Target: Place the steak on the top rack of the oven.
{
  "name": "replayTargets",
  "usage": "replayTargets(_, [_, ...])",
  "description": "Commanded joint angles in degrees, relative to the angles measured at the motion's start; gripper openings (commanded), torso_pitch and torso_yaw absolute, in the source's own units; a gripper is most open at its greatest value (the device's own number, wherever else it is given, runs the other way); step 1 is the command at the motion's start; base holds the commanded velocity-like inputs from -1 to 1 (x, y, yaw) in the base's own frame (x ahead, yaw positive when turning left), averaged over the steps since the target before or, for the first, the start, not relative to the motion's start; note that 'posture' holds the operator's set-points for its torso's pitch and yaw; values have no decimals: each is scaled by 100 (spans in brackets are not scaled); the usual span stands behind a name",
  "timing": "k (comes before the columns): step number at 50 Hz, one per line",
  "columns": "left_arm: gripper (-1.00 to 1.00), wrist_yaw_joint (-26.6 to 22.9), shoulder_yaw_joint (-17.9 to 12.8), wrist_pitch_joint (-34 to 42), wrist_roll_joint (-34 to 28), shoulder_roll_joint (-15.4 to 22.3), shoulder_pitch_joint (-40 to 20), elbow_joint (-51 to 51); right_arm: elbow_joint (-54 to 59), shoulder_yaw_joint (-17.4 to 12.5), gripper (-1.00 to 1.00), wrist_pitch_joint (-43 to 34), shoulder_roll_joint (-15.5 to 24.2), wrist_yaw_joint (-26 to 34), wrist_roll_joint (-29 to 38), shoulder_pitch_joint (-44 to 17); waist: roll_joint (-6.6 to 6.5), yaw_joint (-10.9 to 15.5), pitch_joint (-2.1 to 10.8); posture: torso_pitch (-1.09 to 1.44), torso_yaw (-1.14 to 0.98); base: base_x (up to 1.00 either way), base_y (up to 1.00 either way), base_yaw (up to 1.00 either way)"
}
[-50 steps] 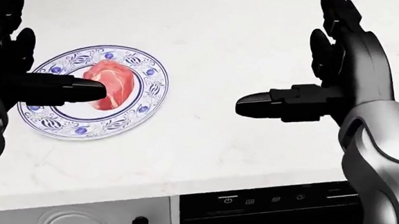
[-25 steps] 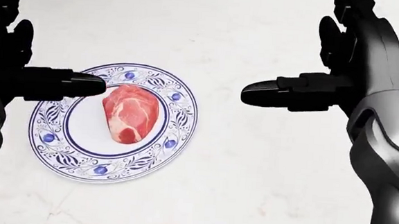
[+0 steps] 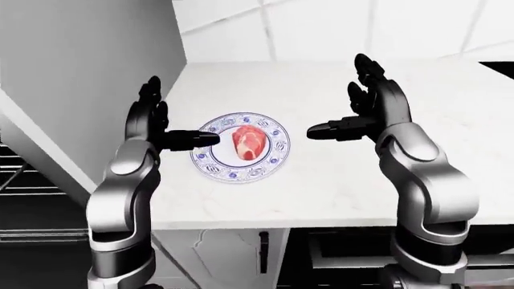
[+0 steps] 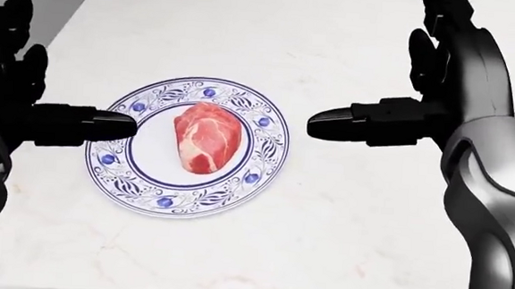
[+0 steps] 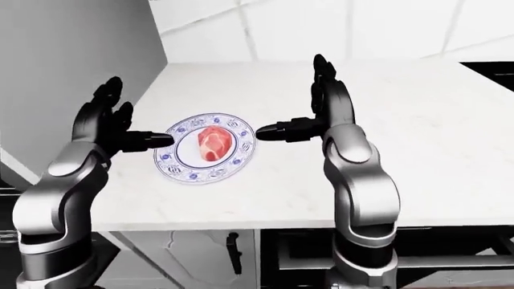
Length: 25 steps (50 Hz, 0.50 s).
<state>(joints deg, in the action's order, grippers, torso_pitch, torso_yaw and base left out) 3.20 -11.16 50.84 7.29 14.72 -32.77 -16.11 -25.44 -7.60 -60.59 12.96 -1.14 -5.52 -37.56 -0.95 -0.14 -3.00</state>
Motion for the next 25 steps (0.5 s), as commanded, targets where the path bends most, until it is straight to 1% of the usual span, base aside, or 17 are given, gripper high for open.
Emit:
replayTargets(1, [100,-13,-57,-195,24,75,-212,-302,-244,28,100,80,35,78,59,-272,-20,-4,180,0,0,0,0,0])
replayTargets(9, [100,-7,-60,-185,54,78,-230,-337,-366,196,100,-202,-66,435,169,-462,-33,-40,200,0,0,0,0,0])
replayTargets(11, [100,8,-50,-137,62,84,-280,-351,-354,254,100,-251,-86,574,179,-520,-34,-41,208,0,0,0,0,0])
replayTargets(13, [100,22,-49,-109,72,85,-314,-348,-351,374,100,-303,-111,722,226,-568,-31,-42,216,0,0,0,0,0])
replayTargets(18, [100,19,-60,-104,88,101,-317,-353,-238,513,100,-301,-309,890,400,-775,-27,-44,225,0,0,0,0,0])
replayTargets(25, [100,54,-86,-80,137,119,-333,-369,11,719,100,-170,-603,964,655,-1087,-24,-31,228,0,0,0,0,0])
